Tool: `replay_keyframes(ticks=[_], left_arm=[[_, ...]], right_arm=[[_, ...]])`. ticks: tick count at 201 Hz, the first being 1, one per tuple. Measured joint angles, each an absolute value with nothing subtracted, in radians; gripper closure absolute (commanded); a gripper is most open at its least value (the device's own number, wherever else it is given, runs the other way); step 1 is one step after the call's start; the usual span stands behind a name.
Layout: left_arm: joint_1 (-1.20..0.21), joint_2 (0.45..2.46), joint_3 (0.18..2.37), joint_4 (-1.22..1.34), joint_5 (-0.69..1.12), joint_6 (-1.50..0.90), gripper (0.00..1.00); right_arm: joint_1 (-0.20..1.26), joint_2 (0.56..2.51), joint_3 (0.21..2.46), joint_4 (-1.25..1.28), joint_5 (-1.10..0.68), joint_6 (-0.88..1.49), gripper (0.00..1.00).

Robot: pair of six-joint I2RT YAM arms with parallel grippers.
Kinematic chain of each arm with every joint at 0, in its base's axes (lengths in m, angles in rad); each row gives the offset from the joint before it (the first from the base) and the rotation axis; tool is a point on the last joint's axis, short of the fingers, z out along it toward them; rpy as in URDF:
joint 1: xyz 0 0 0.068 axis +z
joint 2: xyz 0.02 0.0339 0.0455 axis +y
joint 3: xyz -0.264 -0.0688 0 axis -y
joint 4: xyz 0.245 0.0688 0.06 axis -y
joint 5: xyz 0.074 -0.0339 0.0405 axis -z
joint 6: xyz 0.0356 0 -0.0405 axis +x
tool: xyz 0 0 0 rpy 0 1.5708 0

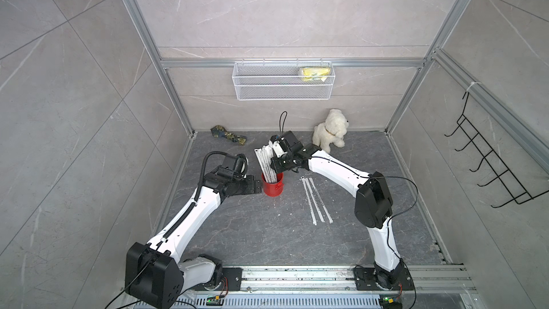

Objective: Take the straws out of the storage container
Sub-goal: Pick up the straw from the container.

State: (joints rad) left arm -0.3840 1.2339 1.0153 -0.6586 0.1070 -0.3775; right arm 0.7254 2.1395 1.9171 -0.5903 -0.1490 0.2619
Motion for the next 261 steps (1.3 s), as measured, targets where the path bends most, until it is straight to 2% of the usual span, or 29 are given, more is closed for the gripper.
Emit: replay_keyframes(ticks=[96, 261], left_arm=[[-0.385, 1.234, 1.016, -0.659, 0.107, -0.377, 0.04], [-0.387, 1.234, 1.016, -0.659, 0.107, -0.377, 0.04]], right_arm=[[0.725, 2.159, 1.938, -0.610, -0.149, 0.258, 0.88], [0.725, 2.103, 1.842, -0.587, -0.117, 0.250, 0.89]])
